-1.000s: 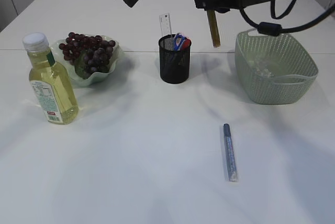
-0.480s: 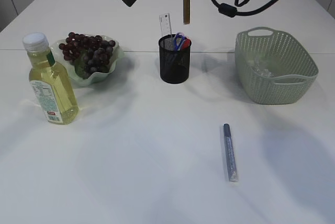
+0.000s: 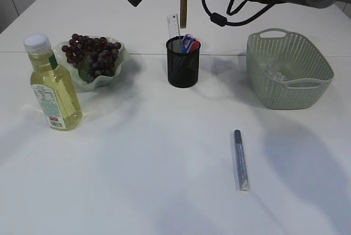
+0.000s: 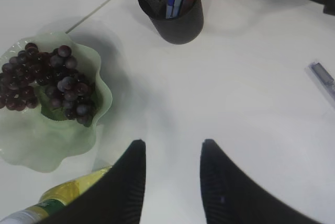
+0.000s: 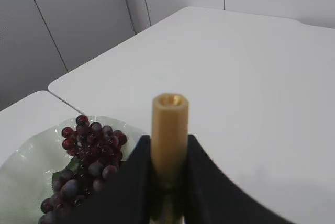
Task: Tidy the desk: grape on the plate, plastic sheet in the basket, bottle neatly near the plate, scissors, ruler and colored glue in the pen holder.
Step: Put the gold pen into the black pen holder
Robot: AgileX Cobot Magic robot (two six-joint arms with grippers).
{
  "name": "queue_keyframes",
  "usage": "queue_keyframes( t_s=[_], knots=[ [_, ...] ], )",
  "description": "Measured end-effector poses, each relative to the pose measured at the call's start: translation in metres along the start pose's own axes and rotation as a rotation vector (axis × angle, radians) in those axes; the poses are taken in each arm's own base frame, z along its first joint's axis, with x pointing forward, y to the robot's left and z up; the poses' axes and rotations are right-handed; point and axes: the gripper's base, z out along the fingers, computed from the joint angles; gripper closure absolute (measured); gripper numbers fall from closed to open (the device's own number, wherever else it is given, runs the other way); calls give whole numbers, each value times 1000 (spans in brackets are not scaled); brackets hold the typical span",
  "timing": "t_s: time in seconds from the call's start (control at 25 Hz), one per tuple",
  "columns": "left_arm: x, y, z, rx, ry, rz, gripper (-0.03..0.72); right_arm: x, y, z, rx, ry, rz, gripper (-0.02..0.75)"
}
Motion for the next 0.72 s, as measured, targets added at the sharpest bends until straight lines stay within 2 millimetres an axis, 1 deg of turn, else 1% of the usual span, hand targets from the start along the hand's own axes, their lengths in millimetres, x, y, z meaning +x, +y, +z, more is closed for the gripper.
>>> queue_keyframes(
  t_s=[0.2,0.52,0.72],
  knots=[
    [0,0,0,-4,0,1,430,7,-5,7,16,2,0,601],
    [0,1,0,-10,0,3,430,15,-7,11,19,14,7,601],
    [0,1,0,-10,0,3,431,15,-7,11,23,14,5,598]
  ],
)
